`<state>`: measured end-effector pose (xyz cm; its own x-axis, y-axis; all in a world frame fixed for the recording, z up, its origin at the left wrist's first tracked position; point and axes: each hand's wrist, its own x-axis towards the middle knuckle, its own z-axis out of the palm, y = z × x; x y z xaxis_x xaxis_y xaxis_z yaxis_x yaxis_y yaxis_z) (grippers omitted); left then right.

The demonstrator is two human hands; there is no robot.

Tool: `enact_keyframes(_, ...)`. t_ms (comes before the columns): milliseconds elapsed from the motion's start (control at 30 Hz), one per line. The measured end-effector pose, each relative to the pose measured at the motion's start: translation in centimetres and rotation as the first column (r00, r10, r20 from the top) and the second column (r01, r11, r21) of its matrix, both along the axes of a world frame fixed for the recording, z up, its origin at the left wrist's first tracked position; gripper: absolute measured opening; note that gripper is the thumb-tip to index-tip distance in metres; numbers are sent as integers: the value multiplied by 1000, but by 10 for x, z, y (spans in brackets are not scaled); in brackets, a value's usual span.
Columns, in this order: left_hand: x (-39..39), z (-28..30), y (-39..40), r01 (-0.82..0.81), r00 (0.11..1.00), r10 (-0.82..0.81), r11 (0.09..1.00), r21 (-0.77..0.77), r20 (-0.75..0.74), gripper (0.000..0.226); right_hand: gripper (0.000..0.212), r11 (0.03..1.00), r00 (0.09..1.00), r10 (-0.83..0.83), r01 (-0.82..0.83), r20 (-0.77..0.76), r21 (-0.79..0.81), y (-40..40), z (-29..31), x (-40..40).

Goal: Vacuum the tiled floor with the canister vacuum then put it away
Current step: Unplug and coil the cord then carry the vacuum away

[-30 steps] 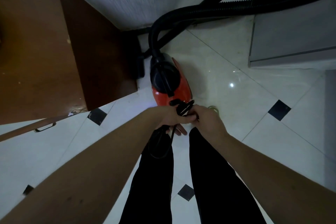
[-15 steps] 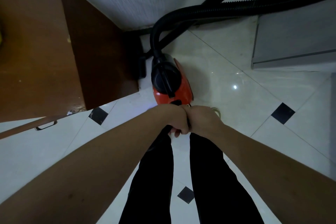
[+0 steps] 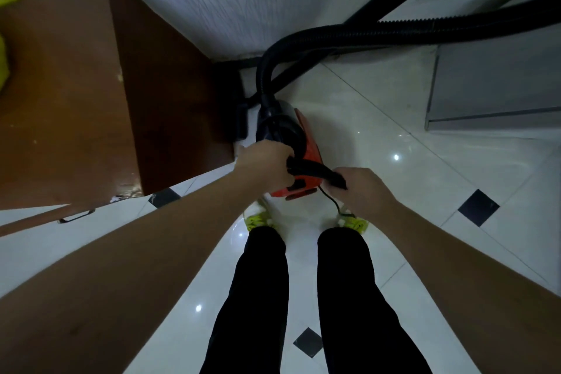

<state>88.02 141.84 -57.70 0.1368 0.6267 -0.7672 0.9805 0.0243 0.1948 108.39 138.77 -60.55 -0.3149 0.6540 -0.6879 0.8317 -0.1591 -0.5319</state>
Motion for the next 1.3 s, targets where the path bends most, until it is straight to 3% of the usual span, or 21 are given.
enact_keyframes(67, -5, 0, 6, 16, 997, -10, 997, -71, 75, 5, 23, 998, 997, 69, -69, 23, -13, 11, -1, -2)
enact_keyframes(133, -8, -1, 7, 74, 993, -63, 991, -112, 98, 9, 11, 958, 955, 255, -271, 153, 95, 23, -4, -8)
enact_keyframes(200, -6, -3, 7, 102, 991, -90, 987, -121, 100, 18, 30, 897, 920, 346, -382, 185, 223, 32, -3, -25)
enact_keyframes(300, 5, -7, 11, 191, 980, -184, 978, -87, 81, 28, 45, 892, 932, 356, -362, 70, 271, 34, 0, -55)
enact_keyframes(467, -3, -10, 26, 179, 975, -166, 981, -81, 146, 21, 35, 918, 925, 371, -379, 84, 120, 36, -15, -58)
enact_keyframes(533, -15, -10, 31, 68, 974, -46, 994, -90, 221, 39, 38, 955, 955, 294, -295, 19, 39, 40, -24, -53)
enact_keyframes(633, -36, -14, 41, -203, 934, 235, 969, -141, 271, 74, 39, 998, 999, 36, -38, -37, -51, 44, -36, -43)
enact_keyframes(667, -41, -19, 43, -288, 914, 318, 946, -147, 251, 72, 38, 998, 999, -30, 27, -35, -61, 44, -41, -40)
enact_keyframes(767, -53, -44, 42, -473, 864, 479, 878, -76, 157, 32, 34, 995, 999, -52, 51, -1, -81, 43, -60, -38)
enact_keyframes(800, -55, -52, 39, -553, 815, 560, 829, -88, 151, 26, 32, 994, 999, -52, 52, 8, -97, 43, -68, -39)
enact_keyframes(900, -53, -76, 29, -777, 557, 815, 580, -243, 164, 28, 16, 980, 996, -82, 88, 40, -180, 44, -94, -45)
enact_keyframes(967, -52, -96, 23, -820, 479, 865, 501, -277, 147, 31, 24, 970, 994, -74, 90, 82, -227, 47, -111, -47)
enact_keyframes(1167, -47, -139, 7, -729, 618, 760, 650, -217, 201, 42, 27, 892, 971, 170, -80, 167, -444, 58, -155, -59)
enact_keyframes(1300, -50, -154, 12, -684, 672, 687, 719, -122, 279, 48, 32, 846, 906, 358, -212, 227, -489, 74, -166, -64)
